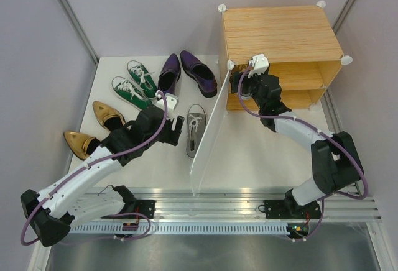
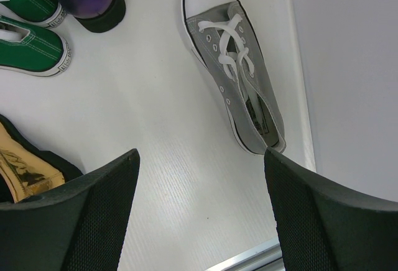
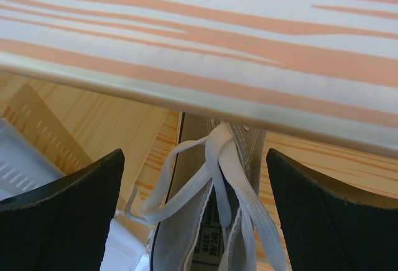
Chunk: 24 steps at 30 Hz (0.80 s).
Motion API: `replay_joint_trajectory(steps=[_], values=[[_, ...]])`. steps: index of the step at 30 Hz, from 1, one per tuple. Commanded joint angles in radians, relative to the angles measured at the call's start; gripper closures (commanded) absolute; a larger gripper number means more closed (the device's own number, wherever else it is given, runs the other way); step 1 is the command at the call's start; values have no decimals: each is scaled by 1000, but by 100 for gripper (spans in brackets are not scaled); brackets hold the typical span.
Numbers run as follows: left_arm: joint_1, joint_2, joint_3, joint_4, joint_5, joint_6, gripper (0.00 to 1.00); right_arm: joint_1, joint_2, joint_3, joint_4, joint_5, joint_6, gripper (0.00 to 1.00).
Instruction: Place and organize the shoes in the shoe cabinet
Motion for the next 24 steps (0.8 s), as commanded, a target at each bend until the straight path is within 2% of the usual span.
replay_joint_trajectory(steps=[1, 10, 12, 16, 24], values=[[0, 2, -3, 31, -8, 30, 16, 3, -76, 39, 95, -2, -10, 2], [1, 2, -3, 32, -8, 32, 16, 1, -128, 258, -253, 49, 58, 2], [1, 2, -3, 31, -8, 32, 16, 3, -135, 268, -281, 47, 64, 2], [0, 2, -3, 32, -6, 32, 16, 1, -154, 254, -327, 46, 75, 2], [1, 8, -3, 32, 1, 30, 16, 3, -246, 93, -288, 29, 96, 2]])
